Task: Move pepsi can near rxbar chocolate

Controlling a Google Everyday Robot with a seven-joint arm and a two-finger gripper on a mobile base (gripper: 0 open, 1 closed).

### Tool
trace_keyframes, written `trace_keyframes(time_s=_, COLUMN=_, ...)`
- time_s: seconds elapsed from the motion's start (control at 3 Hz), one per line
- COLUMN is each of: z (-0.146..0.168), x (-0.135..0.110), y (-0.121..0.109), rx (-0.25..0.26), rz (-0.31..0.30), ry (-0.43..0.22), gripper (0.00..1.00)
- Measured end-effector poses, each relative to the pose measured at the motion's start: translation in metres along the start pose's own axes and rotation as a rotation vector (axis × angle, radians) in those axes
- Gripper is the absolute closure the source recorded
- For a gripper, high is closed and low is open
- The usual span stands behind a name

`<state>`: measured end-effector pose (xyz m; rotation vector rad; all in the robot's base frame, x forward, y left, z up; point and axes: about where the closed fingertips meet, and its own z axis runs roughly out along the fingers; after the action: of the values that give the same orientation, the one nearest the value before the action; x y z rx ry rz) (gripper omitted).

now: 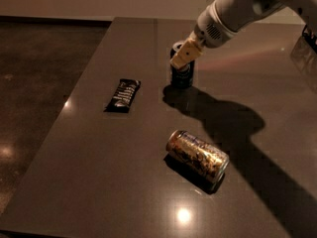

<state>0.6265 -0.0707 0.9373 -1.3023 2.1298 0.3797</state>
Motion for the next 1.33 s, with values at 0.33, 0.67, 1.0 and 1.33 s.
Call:
trace_keyframes(time_s=0.33, z=0.011, x=-0.022, y=0.017, rx=-0.052, rz=-0.058, ry=-0.009, gripper=1.0)
trace_keyframes(time_s=0.67, z=0.023, x=-0.037, y=0.034, rx=-0.094, rz=-0.111, ry=-0.02, gripper=1.0)
trace_keyframes(time_s=1.0, z=0.035, x=-0.044, y=0.048, rx=-0.113, rz=-0.155, ry=-0.023, gripper=0.94)
trace_keyframes(time_s=1.33, z=0.044, x=-0.046, y=0.056, rx=-0.122, rz=-0.183, ry=-0.024, gripper=0.81)
